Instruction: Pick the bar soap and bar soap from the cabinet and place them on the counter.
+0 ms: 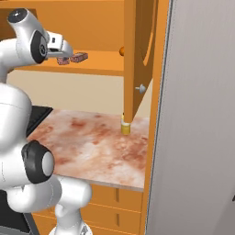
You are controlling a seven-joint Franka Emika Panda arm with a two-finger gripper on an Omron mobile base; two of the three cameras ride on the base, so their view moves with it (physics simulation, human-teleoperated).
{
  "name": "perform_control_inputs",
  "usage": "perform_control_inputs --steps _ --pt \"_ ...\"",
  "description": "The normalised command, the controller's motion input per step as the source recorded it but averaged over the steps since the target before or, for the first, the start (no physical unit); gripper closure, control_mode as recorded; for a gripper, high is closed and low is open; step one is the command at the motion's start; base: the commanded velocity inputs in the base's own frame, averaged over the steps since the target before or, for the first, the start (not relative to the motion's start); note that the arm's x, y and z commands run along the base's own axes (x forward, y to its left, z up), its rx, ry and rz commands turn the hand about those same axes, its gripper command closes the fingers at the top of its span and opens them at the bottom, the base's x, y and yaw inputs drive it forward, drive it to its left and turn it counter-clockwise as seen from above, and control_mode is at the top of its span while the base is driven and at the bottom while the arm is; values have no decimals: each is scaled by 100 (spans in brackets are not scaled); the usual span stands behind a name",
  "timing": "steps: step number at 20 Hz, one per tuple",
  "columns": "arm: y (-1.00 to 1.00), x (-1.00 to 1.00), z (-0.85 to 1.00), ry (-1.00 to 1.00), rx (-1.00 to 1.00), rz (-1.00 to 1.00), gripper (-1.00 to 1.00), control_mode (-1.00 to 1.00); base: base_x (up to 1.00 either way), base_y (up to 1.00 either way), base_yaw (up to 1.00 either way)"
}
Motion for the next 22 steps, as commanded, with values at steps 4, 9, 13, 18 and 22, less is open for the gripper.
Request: perform_control_inputs --steps 4,9,13,18,22 --pt "9 37 -6 -1 0 0 -100 -100 0 0 0" --pt "14 42 -4 0 0 0 -100 -100 0 0 0" --pt "7 40 0 0 0 0 -100 -100 0 0 0" --pt "2 36 0 4 -1 0 -100 -100 0 0 0" --pt "6 25 -6 7 -1 0 -100 -100 0 0 0"
